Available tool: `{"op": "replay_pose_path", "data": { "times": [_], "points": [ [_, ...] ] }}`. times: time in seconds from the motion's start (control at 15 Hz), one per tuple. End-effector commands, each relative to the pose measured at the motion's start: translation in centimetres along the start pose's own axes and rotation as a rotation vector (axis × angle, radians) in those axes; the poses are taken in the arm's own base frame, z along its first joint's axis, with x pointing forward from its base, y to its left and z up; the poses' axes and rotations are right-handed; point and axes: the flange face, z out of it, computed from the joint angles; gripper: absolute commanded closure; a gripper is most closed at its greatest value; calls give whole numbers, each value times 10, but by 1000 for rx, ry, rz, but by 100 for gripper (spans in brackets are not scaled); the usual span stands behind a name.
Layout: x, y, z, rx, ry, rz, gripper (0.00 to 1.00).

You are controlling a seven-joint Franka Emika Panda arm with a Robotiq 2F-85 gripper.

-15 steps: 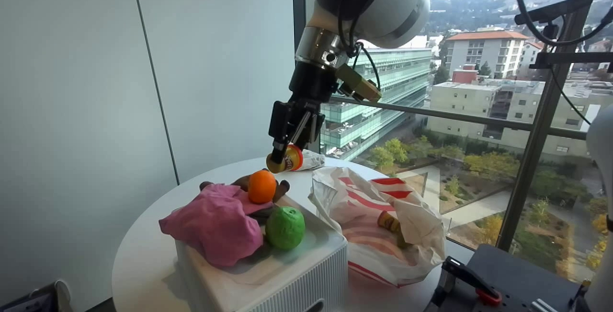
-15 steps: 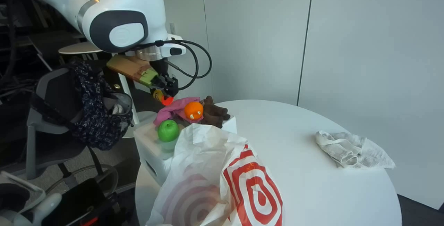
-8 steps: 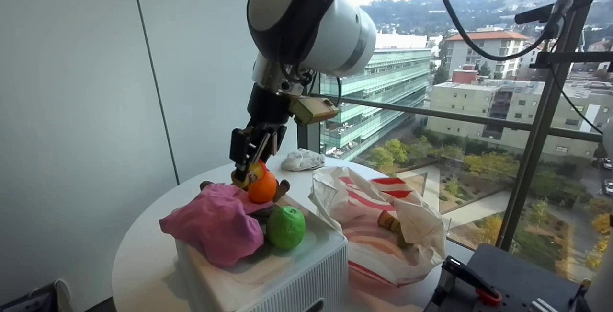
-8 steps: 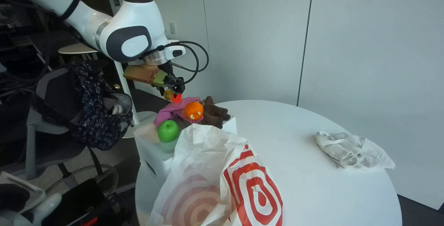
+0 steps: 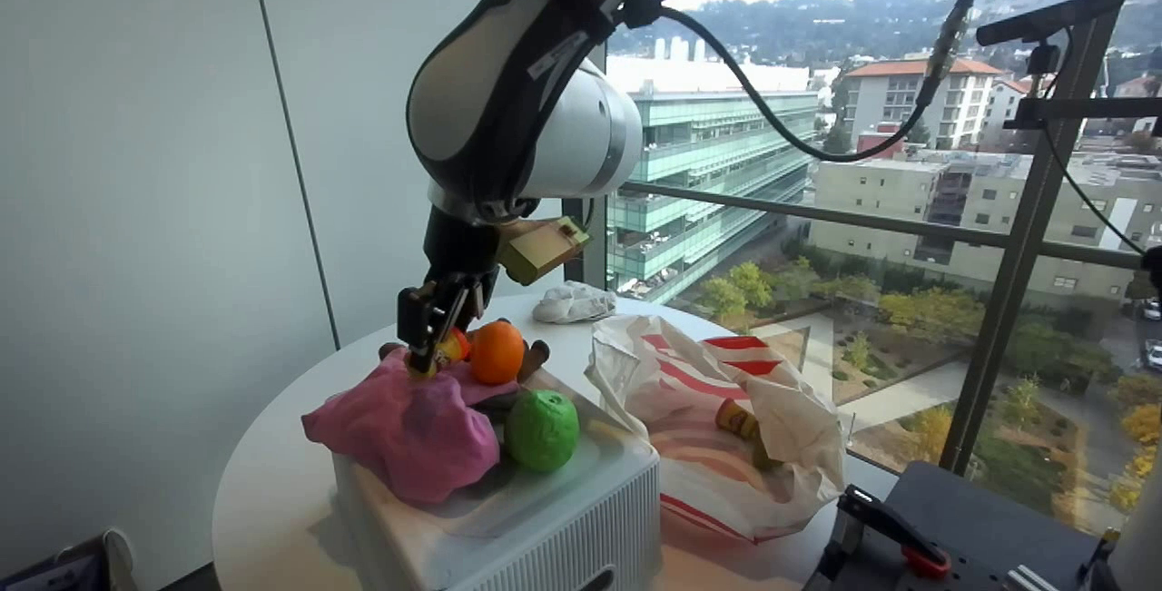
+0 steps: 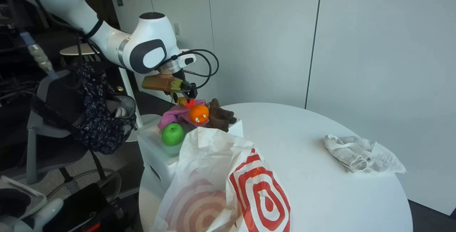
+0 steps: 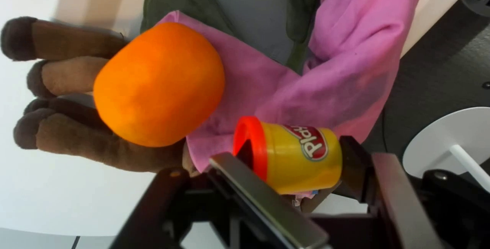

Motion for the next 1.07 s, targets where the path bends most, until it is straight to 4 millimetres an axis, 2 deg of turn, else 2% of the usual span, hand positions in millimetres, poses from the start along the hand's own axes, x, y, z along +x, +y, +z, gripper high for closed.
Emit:
{"op": "replay_pose_path", "data": {
  "times": [0.0,0.13,0.2,0.27,0.33,0.47,0.8,0.93,1.0],
  "points": [
    [17,3,15,-14,20,-3,67],
    [17,4,21,-17,11,0,66],
    [19,5,23,-21,11,4,18],
    [19,5,22,-14,7,10,18],
    [20,5,20,-11,11,24,14],
    [21,2,12,-7,22,32,1],
    [22,-2,-12,-21,65,38,0],
    [14,11,-21,-51,62,96,0],
    [6,24,-27,-72,49,147,0]
  ]
}}
